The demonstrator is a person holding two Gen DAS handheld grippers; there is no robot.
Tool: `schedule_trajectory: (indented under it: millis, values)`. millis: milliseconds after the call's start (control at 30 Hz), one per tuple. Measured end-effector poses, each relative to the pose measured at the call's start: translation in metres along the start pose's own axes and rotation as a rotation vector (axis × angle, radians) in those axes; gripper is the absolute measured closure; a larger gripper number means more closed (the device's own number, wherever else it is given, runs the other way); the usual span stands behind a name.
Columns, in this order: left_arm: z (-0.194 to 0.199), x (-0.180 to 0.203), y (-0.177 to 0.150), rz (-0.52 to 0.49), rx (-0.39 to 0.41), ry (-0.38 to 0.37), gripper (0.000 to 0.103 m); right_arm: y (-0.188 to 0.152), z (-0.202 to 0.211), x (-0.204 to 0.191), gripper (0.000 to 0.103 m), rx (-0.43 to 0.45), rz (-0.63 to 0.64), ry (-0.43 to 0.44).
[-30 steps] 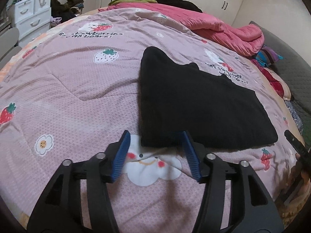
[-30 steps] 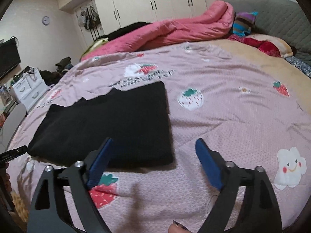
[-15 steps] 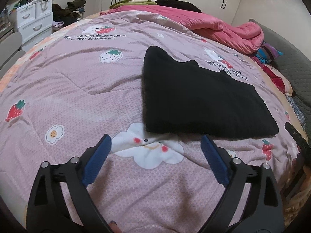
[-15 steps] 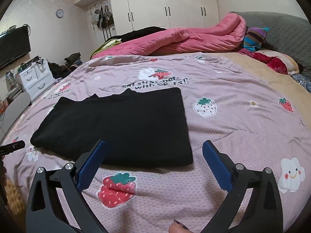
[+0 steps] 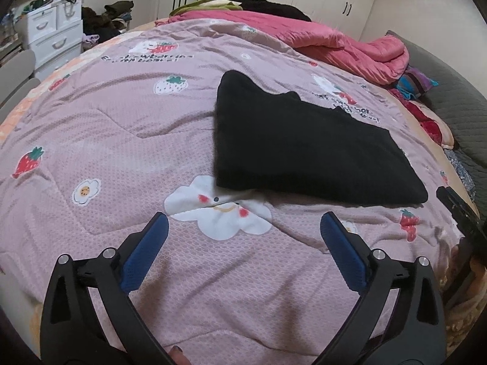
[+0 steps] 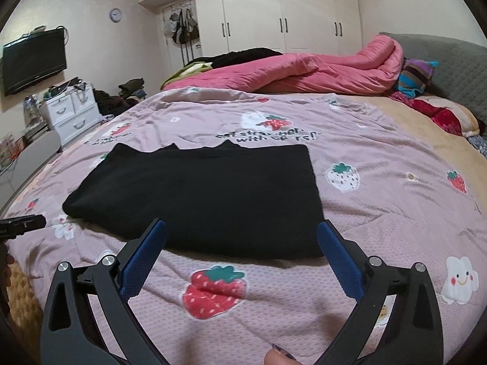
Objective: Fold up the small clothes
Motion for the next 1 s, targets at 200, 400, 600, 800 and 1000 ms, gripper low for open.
schedule_trajectory:
  millis: [200,400,600,800,1000]
  values:
    - [0.005,0.008,-0.001,0.000,0.011,-0.003,0.009,-0.002,0.008,-0.008,0.004,0.011,0.014,0.011]
    - [0.006,0.018,-0.005,-0.004,0.008,-0.018,0.009,-0.005,0.020,-0.016,0.004,0.016,0.003,0.037]
    - [0.006,0.032,-0.007,-0.021,0.013,-0.026,0.009,-0.008,0.028,-0.031,0.004,0.016,0.017,0.058]
    - [0.010,0.035,-0.007,-0.021,0.028,-0.024,0.009,-0.010,0.032,-0.045,0.004,0.014,0.046,0.077]
    - [0.019,0.034,-0.007,-0.030,0.054,-0.005,0.009,-0.007,0.034,-0.066,0.004,0.014,0.069,0.114]
Point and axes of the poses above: each gripper's, at about its wrist camera, not at the fingertips, and z roughly against the way its jaws point, x to its right, y to its top, the point moved 2 cm from there along -z, roughly the way its jaws point, and after that the axes turned 3 degrees about -z, right-handed, at the moved point
